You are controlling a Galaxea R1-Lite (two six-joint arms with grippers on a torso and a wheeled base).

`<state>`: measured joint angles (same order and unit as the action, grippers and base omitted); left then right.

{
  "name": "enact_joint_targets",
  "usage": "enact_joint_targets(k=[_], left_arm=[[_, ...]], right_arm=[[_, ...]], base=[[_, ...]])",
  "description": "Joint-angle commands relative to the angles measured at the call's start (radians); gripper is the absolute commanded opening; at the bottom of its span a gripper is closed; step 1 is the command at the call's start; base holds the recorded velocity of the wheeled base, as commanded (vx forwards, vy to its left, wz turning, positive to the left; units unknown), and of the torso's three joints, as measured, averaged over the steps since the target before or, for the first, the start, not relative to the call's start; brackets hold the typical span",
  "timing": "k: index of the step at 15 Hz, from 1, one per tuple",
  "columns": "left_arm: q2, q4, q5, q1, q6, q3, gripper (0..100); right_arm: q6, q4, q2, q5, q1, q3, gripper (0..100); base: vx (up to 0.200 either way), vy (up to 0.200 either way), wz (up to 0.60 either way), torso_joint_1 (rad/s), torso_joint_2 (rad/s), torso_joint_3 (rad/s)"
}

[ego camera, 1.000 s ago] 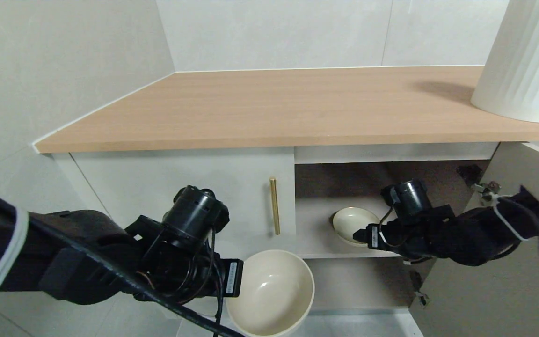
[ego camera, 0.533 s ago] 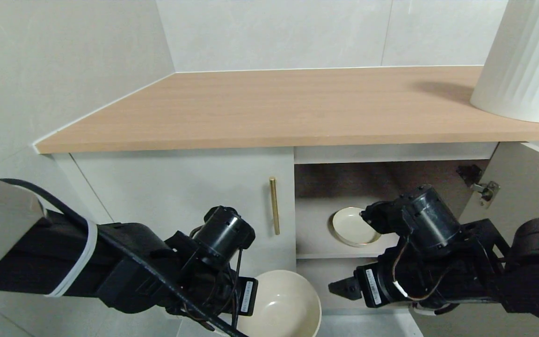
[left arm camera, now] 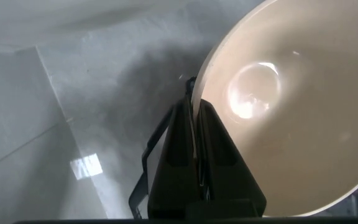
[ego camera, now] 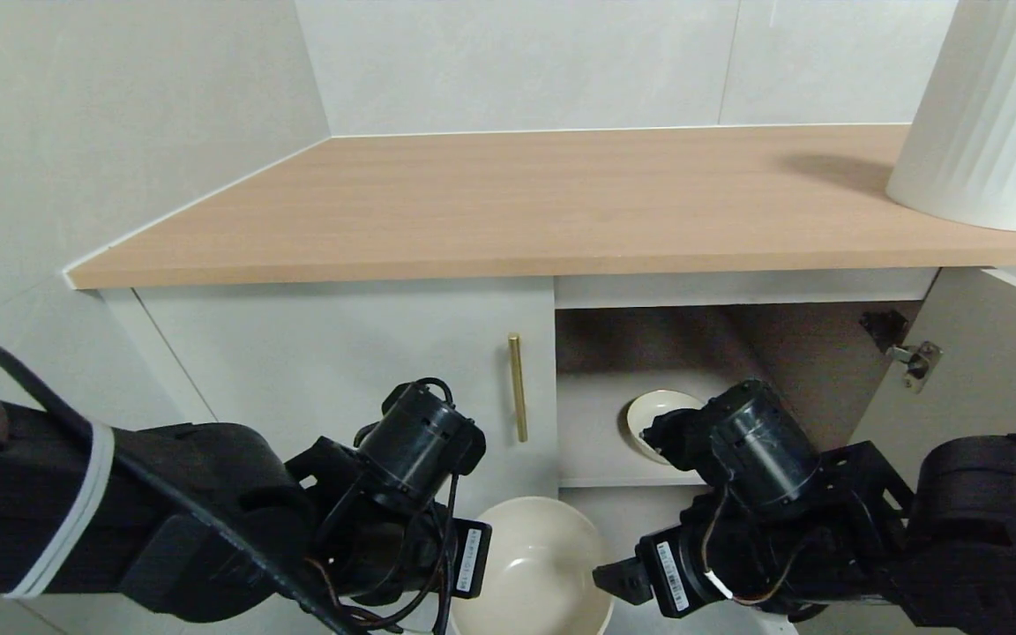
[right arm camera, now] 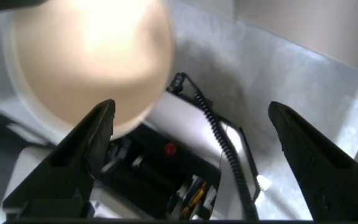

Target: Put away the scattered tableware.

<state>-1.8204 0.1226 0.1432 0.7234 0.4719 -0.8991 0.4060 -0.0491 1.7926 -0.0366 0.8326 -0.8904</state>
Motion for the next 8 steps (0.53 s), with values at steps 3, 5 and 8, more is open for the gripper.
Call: enact_joint_targets(k=[3, 5, 8], left_arm=[[0.033, 0.0, 0.003, 0.013, 0.001, 0.003, 0], [0.038, 0.0, 0.003, 0.019, 0.001, 0.005, 0], [0.039, 0.0, 0.003, 0.022, 0.001, 0.005, 0]], right_arm=[[0.007, -0.021, 0.051, 0.0, 0.002, -0.008, 100], [0.008, -0.023, 0.054, -0.002, 0.0, -0.016, 100], [0.016, -0.023, 0.062, -0.006, -0.001, -0.024, 100]], base=[[0.0, 0.0, 0.0, 0.0, 0.0, 0.0], [0.0, 0.0, 0.0, 0.0, 0.0, 0.0], [0.0, 0.0, 0.0, 0.0, 0.0, 0.0]])
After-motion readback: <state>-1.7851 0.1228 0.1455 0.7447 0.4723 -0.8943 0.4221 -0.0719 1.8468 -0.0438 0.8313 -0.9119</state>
